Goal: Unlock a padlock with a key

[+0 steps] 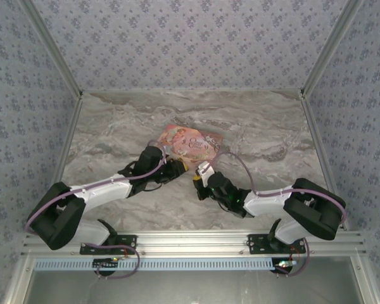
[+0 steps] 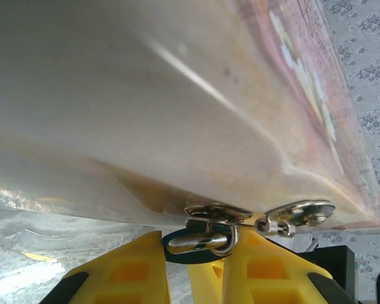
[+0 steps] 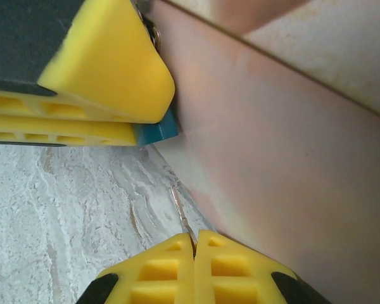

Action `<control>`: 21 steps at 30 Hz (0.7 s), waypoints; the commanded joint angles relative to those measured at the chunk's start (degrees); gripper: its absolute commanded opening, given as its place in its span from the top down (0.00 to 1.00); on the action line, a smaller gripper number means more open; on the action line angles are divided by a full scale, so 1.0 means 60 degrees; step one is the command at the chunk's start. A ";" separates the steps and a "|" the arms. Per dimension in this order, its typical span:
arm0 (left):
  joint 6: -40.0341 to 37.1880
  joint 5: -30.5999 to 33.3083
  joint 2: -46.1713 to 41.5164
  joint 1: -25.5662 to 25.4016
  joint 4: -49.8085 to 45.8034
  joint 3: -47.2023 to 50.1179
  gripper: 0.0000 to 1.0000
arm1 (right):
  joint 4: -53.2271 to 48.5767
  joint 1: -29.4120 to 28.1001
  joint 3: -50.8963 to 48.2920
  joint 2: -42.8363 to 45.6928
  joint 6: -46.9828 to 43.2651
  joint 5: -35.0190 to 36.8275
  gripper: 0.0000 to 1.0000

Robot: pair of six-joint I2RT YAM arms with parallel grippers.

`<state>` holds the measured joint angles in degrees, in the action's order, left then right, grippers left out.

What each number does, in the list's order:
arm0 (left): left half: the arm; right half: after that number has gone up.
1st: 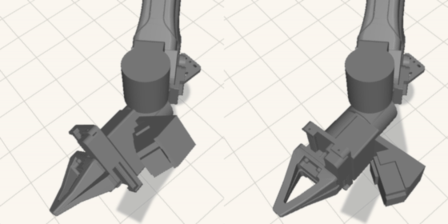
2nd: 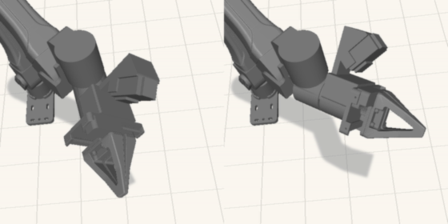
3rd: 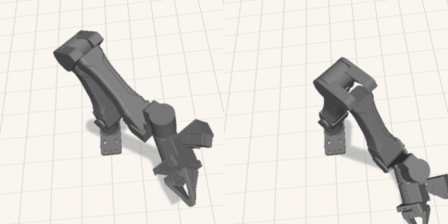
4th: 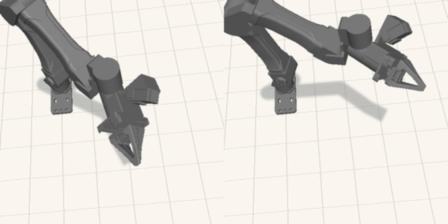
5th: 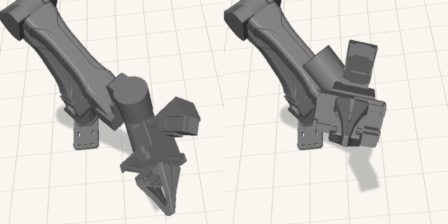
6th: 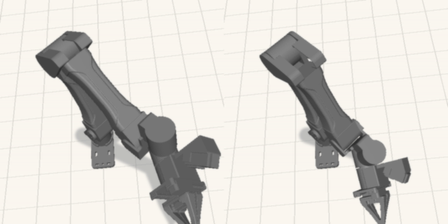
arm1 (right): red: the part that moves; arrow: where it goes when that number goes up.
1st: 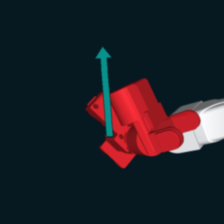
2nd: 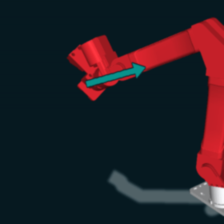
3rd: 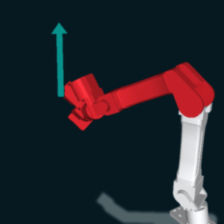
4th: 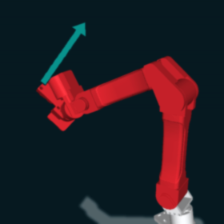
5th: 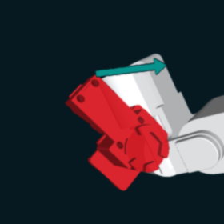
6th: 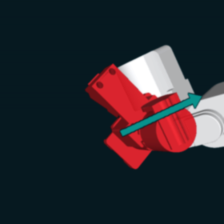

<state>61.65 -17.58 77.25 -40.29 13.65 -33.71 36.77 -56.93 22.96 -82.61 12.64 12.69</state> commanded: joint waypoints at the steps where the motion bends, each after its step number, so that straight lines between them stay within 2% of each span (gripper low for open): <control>1: 0.0243 -0.0364 -0.0352 -0.0066 0.0378 -0.0311 0.84 | 0.0302 -0.0019 -0.0005 0.0057 0.0149 0.0189 1.00; 21: 0.0228 -0.0424 -0.0323 -0.0065 0.0387 -0.0310 0.84 | 0.0668 0.0128 0.0374 -0.0002 0.0105 -0.0459 1.00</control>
<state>61.63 -17.58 77.23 -40.29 13.65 -33.71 39.07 -56.60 23.64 -82.61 12.62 10.87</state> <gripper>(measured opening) 0.189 0.057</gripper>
